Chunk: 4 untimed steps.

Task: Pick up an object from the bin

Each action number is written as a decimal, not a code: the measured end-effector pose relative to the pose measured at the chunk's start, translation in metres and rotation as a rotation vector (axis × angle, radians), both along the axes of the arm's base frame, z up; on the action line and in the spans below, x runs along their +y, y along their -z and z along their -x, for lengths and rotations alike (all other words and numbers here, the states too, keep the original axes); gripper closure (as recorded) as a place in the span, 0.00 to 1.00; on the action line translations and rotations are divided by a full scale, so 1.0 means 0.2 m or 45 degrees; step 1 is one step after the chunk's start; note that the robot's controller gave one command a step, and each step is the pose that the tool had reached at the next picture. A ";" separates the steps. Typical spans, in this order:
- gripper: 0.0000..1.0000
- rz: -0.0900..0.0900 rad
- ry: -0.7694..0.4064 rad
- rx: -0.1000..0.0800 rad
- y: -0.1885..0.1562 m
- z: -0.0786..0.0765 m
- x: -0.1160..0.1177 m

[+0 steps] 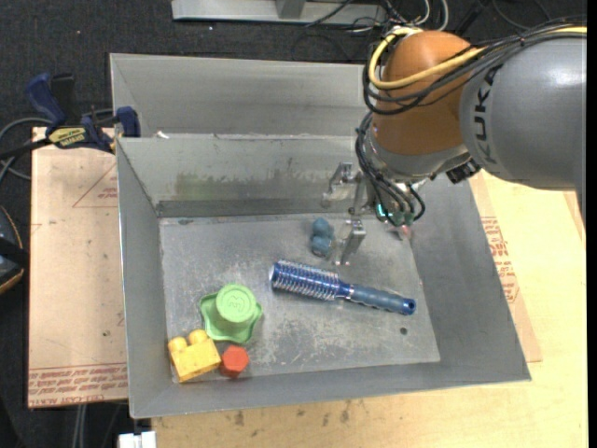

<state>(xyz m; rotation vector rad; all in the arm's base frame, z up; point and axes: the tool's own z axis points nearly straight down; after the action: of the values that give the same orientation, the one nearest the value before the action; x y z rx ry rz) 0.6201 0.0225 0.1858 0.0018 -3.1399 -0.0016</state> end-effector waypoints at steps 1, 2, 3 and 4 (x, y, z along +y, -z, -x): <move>0.00 -0.002 0.108 -0.014 0.55 0.17 0.11; 0.00 -0.001 0.163 -0.006 0.42 0.24 0.11; 0.00 0.000 0.250 -0.005 0.39 0.26 0.03; 0.00 0.000 0.382 -0.004 0.55 0.20 0.08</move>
Offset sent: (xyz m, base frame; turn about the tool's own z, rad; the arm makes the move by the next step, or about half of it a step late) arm -0.0390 0.0200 -0.1158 0.0866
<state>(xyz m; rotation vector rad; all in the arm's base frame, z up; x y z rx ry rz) 0.5798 0.0378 0.0757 -0.4678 -3.1083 -0.0026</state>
